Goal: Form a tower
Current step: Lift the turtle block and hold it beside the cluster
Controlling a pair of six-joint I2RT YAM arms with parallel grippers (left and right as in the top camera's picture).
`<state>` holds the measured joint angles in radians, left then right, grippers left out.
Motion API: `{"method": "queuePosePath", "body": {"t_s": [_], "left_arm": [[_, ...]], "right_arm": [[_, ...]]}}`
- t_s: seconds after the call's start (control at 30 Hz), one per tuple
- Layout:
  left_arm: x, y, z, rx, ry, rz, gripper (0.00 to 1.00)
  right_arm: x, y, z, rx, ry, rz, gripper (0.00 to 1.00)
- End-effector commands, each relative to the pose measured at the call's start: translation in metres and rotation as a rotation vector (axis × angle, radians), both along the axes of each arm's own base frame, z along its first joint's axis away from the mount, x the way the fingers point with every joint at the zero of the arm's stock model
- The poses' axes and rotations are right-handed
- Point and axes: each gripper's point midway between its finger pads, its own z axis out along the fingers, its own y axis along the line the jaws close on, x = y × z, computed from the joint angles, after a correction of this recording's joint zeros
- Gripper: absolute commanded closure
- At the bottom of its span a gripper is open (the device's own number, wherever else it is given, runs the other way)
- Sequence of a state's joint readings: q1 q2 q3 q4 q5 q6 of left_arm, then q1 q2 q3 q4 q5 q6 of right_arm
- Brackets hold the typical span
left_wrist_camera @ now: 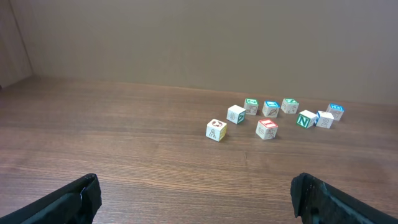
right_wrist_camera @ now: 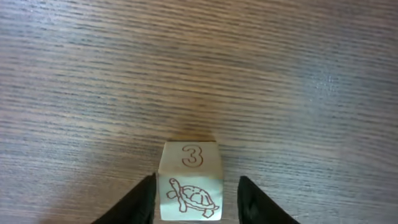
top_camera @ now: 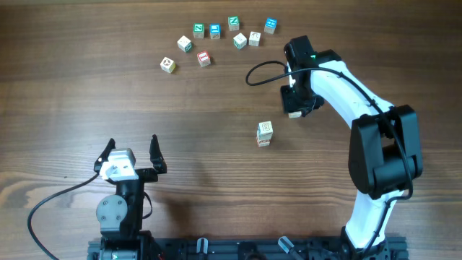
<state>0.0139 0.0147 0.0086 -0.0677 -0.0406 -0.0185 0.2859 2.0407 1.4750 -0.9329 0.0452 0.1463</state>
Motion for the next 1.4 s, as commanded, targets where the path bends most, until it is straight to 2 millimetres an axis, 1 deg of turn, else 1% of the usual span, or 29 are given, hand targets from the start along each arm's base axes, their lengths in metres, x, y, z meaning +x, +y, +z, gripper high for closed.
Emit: {"method": "queuePosePath", "body": {"t_s": [0.0,0.13,0.37,0.4,0.47,0.8,0.87,0.9,0.93,0.97,1.0,1.2,1.23,1.27,1.3,1.37], "left_arm": [[-0.0003,0.0036,-0.0005,0.019,0.000,0.017,0.00],[-0.0003,0.0036,-0.0005,0.019,0.000,0.017,0.00],[-0.0003,0.0036,-0.0005,0.019,0.000,0.017,0.00],[-0.0003,0.0036,-0.0005,0.019,0.000,0.017,0.00],[-0.0003,0.0036,-0.0005,0.019,0.000,0.017,0.00],[-0.0003,0.0036,-0.0005,0.019,0.000,0.017,0.00],[-0.0003,0.0036,-0.0005,0.019,0.000,0.017,0.00],[-0.0003,0.0036,-0.0005,0.019,0.000,0.017,0.00],[-0.0003,0.0036,-0.0005,0.019,0.000,0.017,0.00],[-0.0003,0.0036,-0.0005,0.019,0.000,0.017,0.00],[-0.0003,0.0036,-0.0005,0.019,0.000,0.017,0.00],[-0.0003,0.0036,-0.0005,0.019,0.000,0.017,0.00],[-0.0003,0.0036,-0.0005,0.019,0.000,0.017,0.00],[-0.0003,0.0036,-0.0005,0.019,0.000,0.017,0.00],[-0.0003,0.0036,-0.0005,0.019,0.000,0.017,0.00],[-0.0003,0.0036,-0.0005,0.019,0.000,0.017,0.00]], "right_arm": [[-0.0072,-0.0038,-0.0061,-0.004,0.023,-0.020,0.59],[-0.0105,-0.0048,-0.0106,-0.006,0.030,-0.019,0.58],[-0.0094,-0.0045,-0.0107,-0.005,0.025,-0.019,0.58],[-0.0093,-0.0044,-0.0107,-0.004,0.025,-0.019,0.53],[-0.0087,-0.0041,-0.0106,-0.004,0.022,-0.018,0.51],[-0.0077,-0.0040,-0.0106,-0.003,0.018,-0.018,0.49],[-0.0061,-0.0035,-0.0105,-0.001,0.012,-0.018,0.43],[-0.0054,-0.0033,-0.0104,0.000,0.009,-0.018,0.37],[-0.0054,-0.0033,-0.0104,0.000,0.009,-0.015,0.29],[-0.0060,-0.0035,-0.0105,-0.001,0.012,-0.015,0.13],[-0.0061,-0.0036,-0.0105,-0.002,0.012,-0.015,0.00],[-0.0057,-0.0034,-0.0104,-0.001,0.010,-0.016,0.00],[-0.0060,-0.0035,-0.0105,-0.001,0.012,-0.016,0.06],[-0.0060,-0.0035,-0.0105,-0.001,0.012,-0.016,0.16],[-0.0060,-0.0035,-0.0105,-0.001,0.012,-0.016,0.24],[-0.0057,-0.0034,-0.0104,-0.001,0.010,-0.016,0.26]]}}
